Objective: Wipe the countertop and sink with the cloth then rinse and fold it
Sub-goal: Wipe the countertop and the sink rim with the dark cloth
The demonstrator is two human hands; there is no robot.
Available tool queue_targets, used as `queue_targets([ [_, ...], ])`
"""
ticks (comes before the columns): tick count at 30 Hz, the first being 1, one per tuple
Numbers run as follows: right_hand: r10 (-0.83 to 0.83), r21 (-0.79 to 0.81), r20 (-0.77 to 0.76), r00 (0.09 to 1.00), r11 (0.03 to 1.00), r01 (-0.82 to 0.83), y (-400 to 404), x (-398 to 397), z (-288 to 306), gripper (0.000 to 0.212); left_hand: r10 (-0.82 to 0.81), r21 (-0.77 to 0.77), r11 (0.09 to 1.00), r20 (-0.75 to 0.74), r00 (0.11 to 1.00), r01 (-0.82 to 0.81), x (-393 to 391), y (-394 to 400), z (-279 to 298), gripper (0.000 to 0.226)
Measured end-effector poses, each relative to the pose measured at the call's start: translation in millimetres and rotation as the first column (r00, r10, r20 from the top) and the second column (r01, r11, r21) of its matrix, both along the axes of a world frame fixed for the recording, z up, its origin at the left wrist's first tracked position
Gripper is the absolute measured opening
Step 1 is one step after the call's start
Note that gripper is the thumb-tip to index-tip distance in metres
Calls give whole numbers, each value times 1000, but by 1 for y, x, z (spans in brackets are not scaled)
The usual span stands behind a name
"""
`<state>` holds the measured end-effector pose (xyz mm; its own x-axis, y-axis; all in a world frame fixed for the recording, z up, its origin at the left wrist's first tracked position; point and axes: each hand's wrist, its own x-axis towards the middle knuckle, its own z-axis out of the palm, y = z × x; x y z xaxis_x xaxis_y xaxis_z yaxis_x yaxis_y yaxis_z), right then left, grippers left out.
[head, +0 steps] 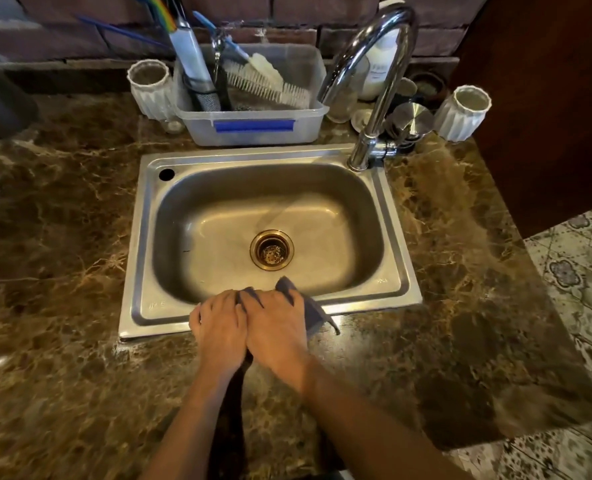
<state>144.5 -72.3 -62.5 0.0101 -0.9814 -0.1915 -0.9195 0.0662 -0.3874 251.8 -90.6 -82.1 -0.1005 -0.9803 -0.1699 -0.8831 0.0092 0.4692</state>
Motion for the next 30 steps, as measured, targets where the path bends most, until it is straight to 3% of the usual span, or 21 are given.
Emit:
queue_targets([
  [2, 92, -45, 24, 995, 995, -91, 7, -13, -6, 29, -17, -3, 1000, -28, 999, 17, 2, -3, 2, 57],
  [4, 193, -89, -59, 979, 976, -198, 28, -59, -7, 42, -60, 22, 998, 14, 998, 59, 3, -2, 4, 43],
  [9, -89, 3, -137, 987, 996, 90, 64, -198, -2, 50, -89, 61, 994, 51, 995, 86, 4, 0, 6, 31],
  [12, -227, 18, -212, 950, 971, 237, 63, -189, -7, 53, -91, 58, 995, 58, 994, 87, 1, 1, 9, 31],
  [14, -329, -32, -182, 926, 944, 329, 56, -147, -4, 49, -100, 43, 994, 60, 993, 97, 2, 1, 8, 30],
  [17, -111, 2, -64, 992, 994, 111, 52, -78, 1, 50, -120, 33, 993, 83, 989, 118, 4, 2, 7, 30],
  [20, 65, -3, -65, 996, 998, -65, 56, -58, 3, 54, -119, 62, 992, 117, 986, 112, 1, 1, 12, 36],
  [22, 105, -5, -47, 993, 994, -106, 61, -79, 2, 52, -120, 76, 991, 132, 984, 110, 0, 1, 14, 40],
  [26, 21, -79, -70, 997, 997, -27, 81, -164, -3, 49, -111, 83, 991, 125, 986, 101, 0, -1, 15, 37],
  [30, 89, 145, -165, 982, 987, -65, 60, -263, 3, 52, -57, 67, 997, 163, 985, 46, -9, 4, 13, 33],
])
